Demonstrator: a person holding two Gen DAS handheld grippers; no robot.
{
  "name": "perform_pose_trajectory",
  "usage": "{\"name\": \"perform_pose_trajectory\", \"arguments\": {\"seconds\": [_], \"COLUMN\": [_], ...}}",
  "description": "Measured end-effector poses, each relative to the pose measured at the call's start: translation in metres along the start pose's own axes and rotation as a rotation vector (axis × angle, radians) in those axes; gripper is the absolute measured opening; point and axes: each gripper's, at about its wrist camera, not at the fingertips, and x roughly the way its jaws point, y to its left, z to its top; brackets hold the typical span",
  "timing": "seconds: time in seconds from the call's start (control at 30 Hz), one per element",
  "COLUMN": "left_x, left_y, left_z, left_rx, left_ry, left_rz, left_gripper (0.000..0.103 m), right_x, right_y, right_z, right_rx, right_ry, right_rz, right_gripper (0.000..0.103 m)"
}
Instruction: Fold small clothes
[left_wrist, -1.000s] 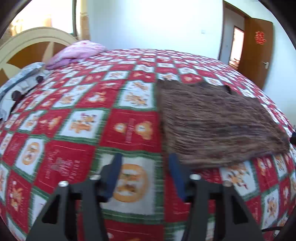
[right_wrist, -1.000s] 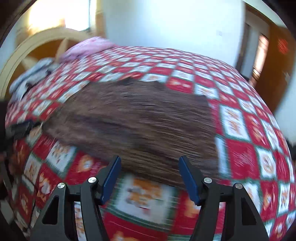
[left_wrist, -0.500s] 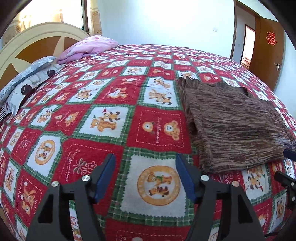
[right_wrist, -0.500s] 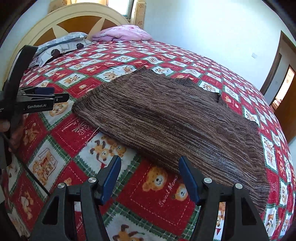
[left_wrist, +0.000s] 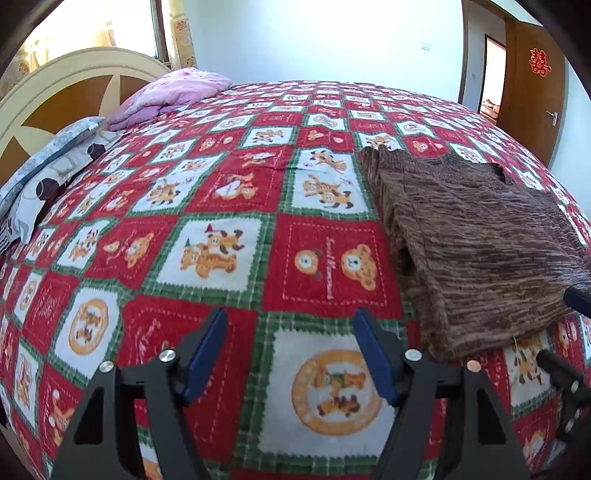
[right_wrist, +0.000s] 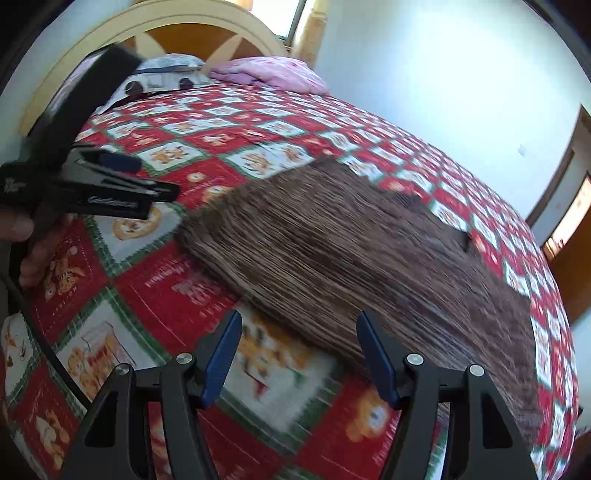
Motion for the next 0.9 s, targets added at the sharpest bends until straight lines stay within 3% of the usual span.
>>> {"name": "perform_pose_trajectory", "arguments": {"seconds": [0.27,0.63,0.9], "left_x": [0.014,0.024,0.052], "left_y": [0.006,0.010,0.000], "left_z": [0.007,0.038,0.069], "left_rx": [-0.009,-0.022,-0.062], "left_ry": [0.027,-0.052,-0.030], "left_rz": [-0.027,-0.121,-0.305], "left_gripper": [0.074,0.075,0.075], "right_x": [0.015,0.034,0.049], "right_y": [0.026,0.043,0.053], "right_z": [0.009,0.027,0.041], "right_rx": [-0.066,-0.095,-0.117], "right_ry": [-0.026,-0.055,-0.059], "right_rz": [-0.019,-0.069,-0.101], "right_gripper": [0.065,0.065,0.059]}}
